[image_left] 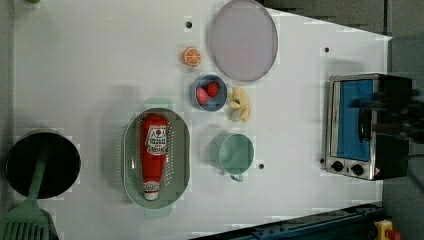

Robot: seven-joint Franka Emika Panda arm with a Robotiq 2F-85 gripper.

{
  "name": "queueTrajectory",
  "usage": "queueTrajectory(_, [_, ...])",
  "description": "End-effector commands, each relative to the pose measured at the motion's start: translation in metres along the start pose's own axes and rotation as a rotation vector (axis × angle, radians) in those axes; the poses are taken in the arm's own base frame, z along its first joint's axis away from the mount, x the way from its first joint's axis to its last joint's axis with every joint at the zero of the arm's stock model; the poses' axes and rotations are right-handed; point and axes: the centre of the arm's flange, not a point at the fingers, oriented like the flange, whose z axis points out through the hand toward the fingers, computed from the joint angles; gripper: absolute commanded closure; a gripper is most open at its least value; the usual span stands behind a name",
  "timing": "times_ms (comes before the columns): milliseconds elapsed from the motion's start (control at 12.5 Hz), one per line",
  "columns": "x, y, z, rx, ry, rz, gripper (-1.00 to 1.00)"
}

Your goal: Pick ketchup from strainer and place it on the table

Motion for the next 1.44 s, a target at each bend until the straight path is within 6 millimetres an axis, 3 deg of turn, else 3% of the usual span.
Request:
queueTrajectory(80, [-0.079, -0.088, 0.03, 0.002, -0.025, -0.179, -1.0])
queueTrajectory(320, [-0.129, -0.138, 0.066, 0.013, -0.063, -0.309, -1.0])
queueTrajectory(560, [-0.165, -0.169, 0.114, 0.027, -0.091, -0.402, -1.0])
queueTrajectory(1120, [-0.185, -0.193, 0.245, 0.08, -0.05, -0.468, -1.0])
queueTrajectory(1440, [-0.191, -0.201, 0.307, 0.11, -0.069, -0.457, -1.0])
